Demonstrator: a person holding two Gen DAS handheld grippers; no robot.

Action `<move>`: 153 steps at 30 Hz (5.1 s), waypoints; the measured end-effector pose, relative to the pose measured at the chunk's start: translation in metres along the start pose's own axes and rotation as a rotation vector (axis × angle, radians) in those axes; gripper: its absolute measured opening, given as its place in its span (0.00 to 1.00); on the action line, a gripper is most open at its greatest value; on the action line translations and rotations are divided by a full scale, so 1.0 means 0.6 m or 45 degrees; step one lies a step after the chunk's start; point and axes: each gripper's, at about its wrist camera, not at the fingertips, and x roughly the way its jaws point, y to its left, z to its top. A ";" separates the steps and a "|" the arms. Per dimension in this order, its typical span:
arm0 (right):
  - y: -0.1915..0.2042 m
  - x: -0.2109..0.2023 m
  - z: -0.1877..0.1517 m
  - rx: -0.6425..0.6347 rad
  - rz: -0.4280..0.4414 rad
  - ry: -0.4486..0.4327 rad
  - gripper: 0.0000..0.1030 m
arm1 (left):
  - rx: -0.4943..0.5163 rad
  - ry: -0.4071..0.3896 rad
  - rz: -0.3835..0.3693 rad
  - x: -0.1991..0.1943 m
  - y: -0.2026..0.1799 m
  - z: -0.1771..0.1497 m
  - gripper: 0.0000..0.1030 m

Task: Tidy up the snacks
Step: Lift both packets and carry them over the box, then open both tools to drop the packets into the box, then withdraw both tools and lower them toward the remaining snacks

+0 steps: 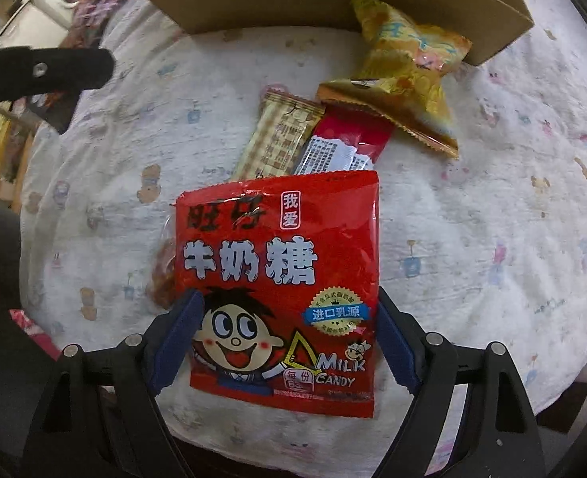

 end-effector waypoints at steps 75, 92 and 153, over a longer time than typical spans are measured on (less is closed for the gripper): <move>-0.112 -0.159 0.153 0.213 0.240 -0.640 0.88 | -0.177 -0.341 0.034 -0.033 0.000 0.226 0.57; -0.194 -0.119 0.247 0.327 0.379 -0.746 0.89 | -0.080 -0.377 0.071 0.021 -0.004 0.252 0.57; -0.140 -0.112 0.222 0.239 0.245 -0.640 1.00 | -0.240 -0.336 -0.004 -0.018 0.017 0.189 0.67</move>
